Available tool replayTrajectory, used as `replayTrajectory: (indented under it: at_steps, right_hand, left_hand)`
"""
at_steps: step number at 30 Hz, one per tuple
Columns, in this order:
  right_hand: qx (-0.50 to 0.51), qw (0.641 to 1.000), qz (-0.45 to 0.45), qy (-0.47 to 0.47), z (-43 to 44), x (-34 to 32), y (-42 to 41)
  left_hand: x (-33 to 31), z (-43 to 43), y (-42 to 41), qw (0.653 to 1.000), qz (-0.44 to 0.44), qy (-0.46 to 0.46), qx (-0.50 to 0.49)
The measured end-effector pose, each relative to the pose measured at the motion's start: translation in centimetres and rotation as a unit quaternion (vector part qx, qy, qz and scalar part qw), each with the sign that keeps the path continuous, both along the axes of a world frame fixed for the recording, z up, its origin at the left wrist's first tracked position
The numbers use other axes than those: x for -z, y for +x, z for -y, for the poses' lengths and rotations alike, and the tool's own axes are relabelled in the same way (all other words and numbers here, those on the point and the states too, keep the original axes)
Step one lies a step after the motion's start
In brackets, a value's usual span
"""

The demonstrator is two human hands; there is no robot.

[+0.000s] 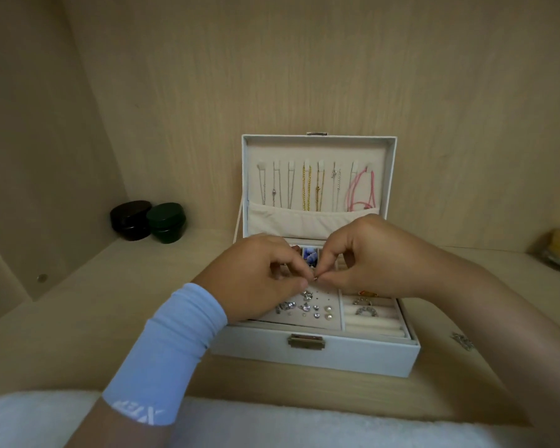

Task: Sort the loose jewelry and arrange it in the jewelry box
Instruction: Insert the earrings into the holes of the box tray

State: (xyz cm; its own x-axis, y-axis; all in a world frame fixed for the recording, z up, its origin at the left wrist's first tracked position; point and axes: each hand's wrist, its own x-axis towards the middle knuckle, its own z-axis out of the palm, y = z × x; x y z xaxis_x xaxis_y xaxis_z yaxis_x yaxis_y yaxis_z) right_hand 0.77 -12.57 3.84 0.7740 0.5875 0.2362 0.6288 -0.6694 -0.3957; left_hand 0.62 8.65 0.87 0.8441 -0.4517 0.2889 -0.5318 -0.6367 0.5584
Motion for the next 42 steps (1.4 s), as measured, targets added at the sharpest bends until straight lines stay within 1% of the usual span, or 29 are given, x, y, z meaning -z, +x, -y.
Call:
replayTrajectory:
  at_steps: [5,8,13,20,25,28,31,34,36,38,40,42]
  right_hand:
    - [0.006,0.999,0.033,-0.010,-0.1,0.8,0.0]
    - [0.012,0.999,0.038,-0.002,-0.2,1.3,0.0]
    - [0.011,0.997,0.079,-0.012,0.2,2.1,0.0]
    - [0.026,0.993,0.112,0.012,0.2,2.9,-0.7]
    - [0.016,0.994,0.100,-0.051,0.1,2.7,-0.8]
    - [0.012,0.994,0.083,-0.076,0.5,2.0,-0.6]
    - [0.016,0.996,0.072,-0.044,0.7,1.9,-0.4]
    - [0.014,0.997,0.055,-0.054,0.6,2.2,-0.3]
    - [0.021,0.998,0.047,-0.034,0.7,2.0,-0.3]
    - [0.039,0.998,0.053,0.011,1.3,1.0,-0.6]
    - [0.063,0.995,0.057,0.052,2.6,-0.4,-1.1]
    - [0.094,0.991,0.060,0.069,4.4,-1.6,-1.5]
  left_hand:
    - [0.7,-0.5,0.3,0.999,0.019,0.027,0.023]
    - [0.9,-0.6,0.4,0.999,0.018,0.019,0.019]
    - [1.0,-0.4,0.3,0.999,0.030,0.023,0.021]
    - [0.7,-0.3,0.1,0.998,0.023,0.048,0.018]
    - [0.8,-0.4,0.1,0.999,0.019,0.035,0.016]
    - [0.9,-0.4,0.2,0.999,0.036,0.035,0.003]
    - [1.1,-0.3,0.4,0.998,0.044,0.038,0.005]
    - [1.3,-0.2,0.4,0.998,0.041,0.054,0.014]
    - [1.2,-0.2,0.4,0.997,0.041,0.056,0.015]
    - [1.0,-0.3,0.4,0.998,0.044,0.041,0.012]
    - [0.6,-0.2,0.3,0.999,0.049,0.004,0.005]
    - [0.2,0.4,0.2,0.999,0.049,-0.025,0.000]
